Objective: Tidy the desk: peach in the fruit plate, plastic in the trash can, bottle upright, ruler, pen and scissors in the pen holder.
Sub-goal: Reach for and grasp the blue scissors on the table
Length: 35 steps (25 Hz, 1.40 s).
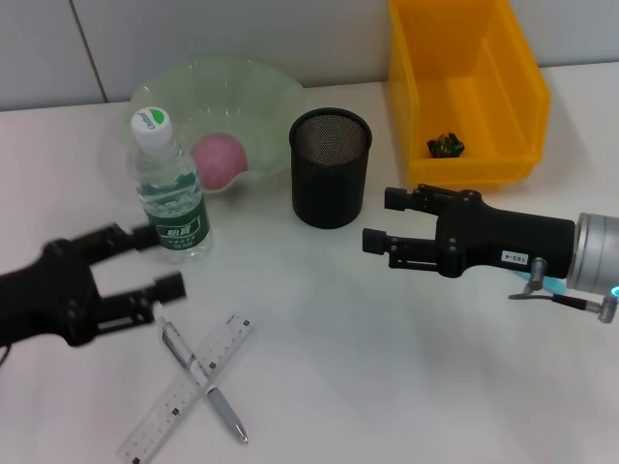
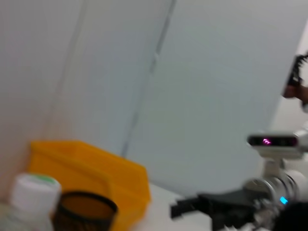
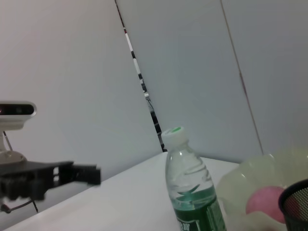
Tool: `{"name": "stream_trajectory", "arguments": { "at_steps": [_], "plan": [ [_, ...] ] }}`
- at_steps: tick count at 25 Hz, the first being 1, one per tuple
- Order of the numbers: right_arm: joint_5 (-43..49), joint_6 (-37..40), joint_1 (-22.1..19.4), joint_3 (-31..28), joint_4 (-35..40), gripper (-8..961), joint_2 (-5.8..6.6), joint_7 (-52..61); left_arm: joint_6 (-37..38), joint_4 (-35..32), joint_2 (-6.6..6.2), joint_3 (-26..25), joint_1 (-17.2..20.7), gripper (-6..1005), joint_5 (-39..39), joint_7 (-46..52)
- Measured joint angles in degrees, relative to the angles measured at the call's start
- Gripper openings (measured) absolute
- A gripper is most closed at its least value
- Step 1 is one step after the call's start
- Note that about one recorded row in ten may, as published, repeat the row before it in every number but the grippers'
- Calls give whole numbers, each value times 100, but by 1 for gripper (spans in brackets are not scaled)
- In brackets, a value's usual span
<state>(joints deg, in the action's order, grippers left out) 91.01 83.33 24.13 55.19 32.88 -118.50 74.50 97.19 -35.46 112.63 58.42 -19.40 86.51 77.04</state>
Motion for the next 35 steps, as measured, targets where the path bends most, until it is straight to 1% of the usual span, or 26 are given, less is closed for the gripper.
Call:
{"name": "stream_trajectory", "arguments": {
  "at_steps": [2,3,4,5,6,7,8,9,10,11,12,13,14,15,16,17,18,20,21,22,24,25,26,27,31,35],
  "plan": [
    [63,48,-27,0,29,805,32,33,42,-80,8,10,-46,815,177,124],
    [113,82,-39,-1,52,805,61,73,88,-244,68,30,-106,815,505,232],
    [195,131,-45,0,102,805,88,165,99,-506,180,34,-164,815,965,326],
    [287,167,-49,0,182,805,117,294,96,-647,262,27,-182,815,1156,366],
    [553,210,-54,0,475,805,152,740,96,-647,262,27,-182,815,1156,366],
    [553,210,-54,0,475,805,152,740,84,-819,337,14,-199,815,1373,408],
    [731,224,-54,0,703,805,166,1021,84,-819,337,14,-199,815,1373,408],
    [1242,253,-48,0,1299,805,177,1652,4,-1250,528,-8,-213,815,1786,450],
    [1242,253,-48,0,1299,805,177,1652,4,-1250,528,-8,-213,815,1786,450],
    [1740,342,-10,-1,1883,805,173,2300,-78,-1360,570,12,-242,815,1876,453],
    [2012,408,29,2,2192,805,169,2717,-95,-1369,575,16,-251,815,1885,453],
    [2012,408,29,2,2192,805,169,2717,-112,-1362,574,13,-267,815,1884,453],
    [2536,564,153,11,2760,805,174,3559,-138,-1351,572,-4,-278,815,1874,451],
    [2536,564,153,11,2760,805,174,3559,-138,-1351,572,-4,-278,815,1874,451],
    [3196,744,330,16,3332,805,185,4393,-157,-1348,572,-13,-279,815,1864,447],
    [3196,744,330,16,3332,805,185,4393,-157,-1348,572,-13,-279,815,1864,447],
    [3497,827,413,22,3560,804,187,4751,-202,-1349,569,-23,-279,815,1859,438],
    [4188,1056,618,46,4006,804,187,5391,-240,-1352,569,-25,-279,815,1859,434],
    [4783,1346,847,59,4255,804,182,5814,-240,-1352,569,-25,-279,816,1859,434],
    [4783,1346,847,59,4255,804,182,5814,-240,-1352,569,-25,-279,816,1859,434],
    [5666,1795,1298,60,4357,804,156,6309,-269,-1354,568,-26,-285,816,1859,430],
    [5666,1795,1298,60,4357,804,156,6309,-269,-1354,568,-26,-285,816,1859,430],
    [6180,1957,1584,62,4296,804,115,6493,-281,-1357,571,15,-308,816,1867,417],
    [6180,1957,1584,62,4296,804,115,6493,-281,-1357,571,15,-308,816,1867,417],
    [7161,2018,2062,167,3956,804,3,6616,-314,-1356,580,29,-311,816,1865,407],
    [7506,1846,2140,492,3812,804,-37,6679,-333,-1344,582,30,-318,816,1864,398]
  ]
}}
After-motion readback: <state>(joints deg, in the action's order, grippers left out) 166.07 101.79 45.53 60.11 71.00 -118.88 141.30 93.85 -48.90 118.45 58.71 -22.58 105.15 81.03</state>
